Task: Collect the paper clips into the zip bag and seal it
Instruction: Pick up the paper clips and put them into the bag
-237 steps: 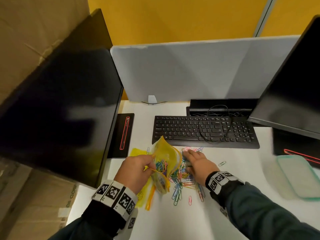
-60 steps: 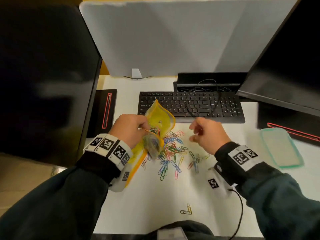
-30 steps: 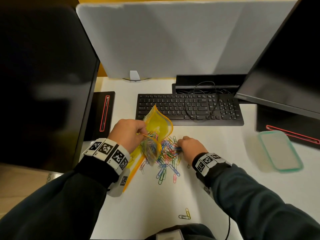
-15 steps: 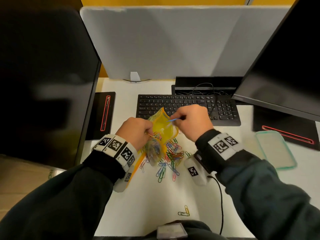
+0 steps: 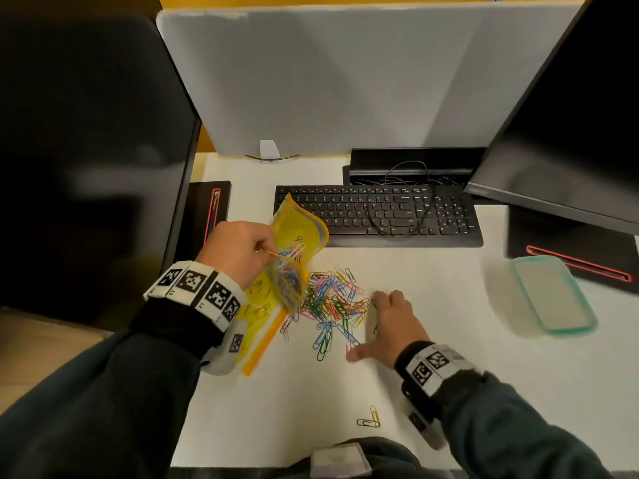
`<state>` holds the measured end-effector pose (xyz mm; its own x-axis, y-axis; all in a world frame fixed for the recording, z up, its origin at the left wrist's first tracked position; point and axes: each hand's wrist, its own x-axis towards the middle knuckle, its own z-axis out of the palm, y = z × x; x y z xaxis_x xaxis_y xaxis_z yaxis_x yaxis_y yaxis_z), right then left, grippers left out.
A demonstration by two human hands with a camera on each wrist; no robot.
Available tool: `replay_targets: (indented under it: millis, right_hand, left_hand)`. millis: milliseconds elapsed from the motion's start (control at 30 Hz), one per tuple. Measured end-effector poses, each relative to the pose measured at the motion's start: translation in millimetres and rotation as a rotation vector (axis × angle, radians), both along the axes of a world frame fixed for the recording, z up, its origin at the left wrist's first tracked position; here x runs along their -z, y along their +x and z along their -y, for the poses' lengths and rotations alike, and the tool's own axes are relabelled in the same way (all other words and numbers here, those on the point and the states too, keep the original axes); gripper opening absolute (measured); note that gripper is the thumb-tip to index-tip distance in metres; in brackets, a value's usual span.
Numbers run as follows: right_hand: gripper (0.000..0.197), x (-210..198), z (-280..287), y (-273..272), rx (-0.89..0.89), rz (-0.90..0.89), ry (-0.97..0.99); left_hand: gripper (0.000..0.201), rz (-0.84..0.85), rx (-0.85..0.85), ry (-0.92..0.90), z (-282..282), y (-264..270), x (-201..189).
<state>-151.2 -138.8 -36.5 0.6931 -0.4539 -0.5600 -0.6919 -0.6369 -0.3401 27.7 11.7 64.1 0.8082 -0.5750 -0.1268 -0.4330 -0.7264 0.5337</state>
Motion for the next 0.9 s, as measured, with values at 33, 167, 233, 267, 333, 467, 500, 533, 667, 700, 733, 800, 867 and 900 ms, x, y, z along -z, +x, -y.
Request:
replay_targets:
  millis: [33,167,233,267,333,467,500,533,667,700,733,800,867,900]
  right_hand:
    - [0.117,2.4,-5.7,4.1,-0.031,0.011,-0.020]
    - [0.111,9.7,-15.2,28.6,-0.097,0.037,-0.100]
    - [0.089,12.0,-13.0,38.4,-0.087,0.077,-0.092]
    - [0.076,12.4,-10.8,42.1,-0.087,0.104,-0.088]
    - [0.049,12.4,-7.2,47.5,-0.110,0.161,-0.094]
    - [0.029,12.8,-5.1,52.5,-0.171,0.201,-0.116]
    - [0.028,12.9,-4.3,54.3,-0.184,0.203,-0.125]
    - [0.028,12.4,-3.3,54.8,-0.189,0.200,-0.132]
    - [0.024,9.0,3.4,53.7,-0.156,0.199,-0.106]
    - [0.022,6.1,5.9,51.7,-0.115,0.216,-0.081]
    - [0.020,1.5,9.1,48.8,-0.056,0.239,-0.052]
    - [0.014,-14.3,17.3,44.4,0.057,0.321,-0.013]
    - [0.011,-37.9,25.3,42.3,0.147,0.426,0.013]
    - [0.009,-52.5,27.8,42.4,0.173,0.484,0.037]
  left_hand:
    - [0.009,0.000,-0.005,0.008,-0.4,1.3,-0.1]
    - [0.011,0.002,-0.001,0.025,0.5,-0.2,0.4]
    - [0.010,-0.009,0.008,0.030,1.3,-3.4,1.2]
    - [0.010,-0.020,0.012,0.031,1.4,-4.9,1.8]
    - [0.011,-0.036,0.013,0.029,0.3,-7.3,3.5]
    - [0.011,-0.036,0.017,0.041,-0.3,-9.2,7.6]
    - [0.011,-0.032,0.021,0.047,0.7,-9.1,7.9]
    - [0.010,-0.032,0.029,0.056,2.0,-9.9,8.2]
    - [0.008,-0.033,0.058,0.083,5.4,-9.6,11.4]
    - [0.009,-0.033,0.060,0.092,5.9,-9.6,12.3]
    - [0.009,-0.036,0.062,0.101,7.2,-9.9,13.1]
    - [0.010,-0.037,0.071,0.122,9.2,-10.8,13.3]
    - [0.010,-0.034,0.084,0.134,11.2,-12.5,12.5]
    - [0.010,-0.035,0.091,0.135,11.8,-13.7,11.5]
